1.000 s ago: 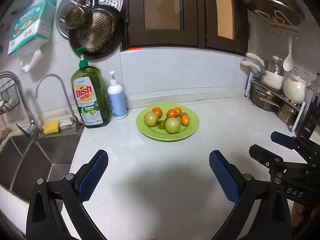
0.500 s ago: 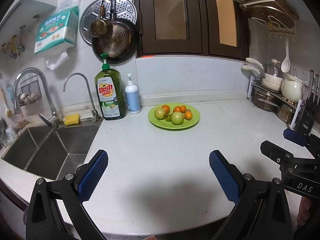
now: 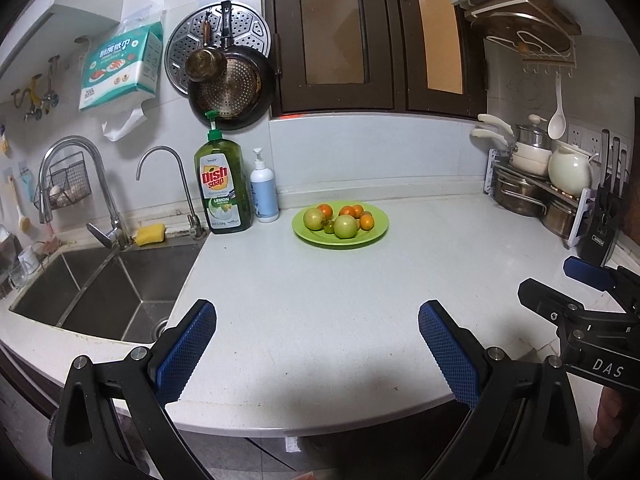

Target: Organize fruits

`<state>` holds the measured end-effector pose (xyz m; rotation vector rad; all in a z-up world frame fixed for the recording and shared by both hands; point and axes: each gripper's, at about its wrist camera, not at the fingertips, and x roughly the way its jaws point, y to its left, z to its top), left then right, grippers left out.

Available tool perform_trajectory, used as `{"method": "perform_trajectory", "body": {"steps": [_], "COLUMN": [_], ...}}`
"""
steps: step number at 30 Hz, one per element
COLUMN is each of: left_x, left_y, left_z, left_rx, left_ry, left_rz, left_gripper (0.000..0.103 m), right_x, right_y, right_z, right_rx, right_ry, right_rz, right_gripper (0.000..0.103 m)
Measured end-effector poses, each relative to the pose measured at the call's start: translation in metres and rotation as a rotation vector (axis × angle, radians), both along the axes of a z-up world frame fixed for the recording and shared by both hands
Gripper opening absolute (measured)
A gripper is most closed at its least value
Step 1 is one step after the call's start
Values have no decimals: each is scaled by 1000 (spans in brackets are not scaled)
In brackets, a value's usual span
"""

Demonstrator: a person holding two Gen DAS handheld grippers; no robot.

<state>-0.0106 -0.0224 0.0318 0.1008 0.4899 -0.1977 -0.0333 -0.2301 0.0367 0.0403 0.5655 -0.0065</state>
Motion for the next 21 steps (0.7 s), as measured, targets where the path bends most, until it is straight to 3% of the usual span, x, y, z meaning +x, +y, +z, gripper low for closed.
{"method": "perform_trajectory", "body": {"steps": [21], "left_x": [-17], "left_y": [9], "left_z": [-1], "left_rx": [-11], "left_ry": [-15], "left_rz": [12], "left_gripper": [103], "right_x": [-12], "right_y": [6], "right_z": [1], "right_rx": [-13], "right_ry": [-10], "right_rz": [18], "right_gripper": [84]}}
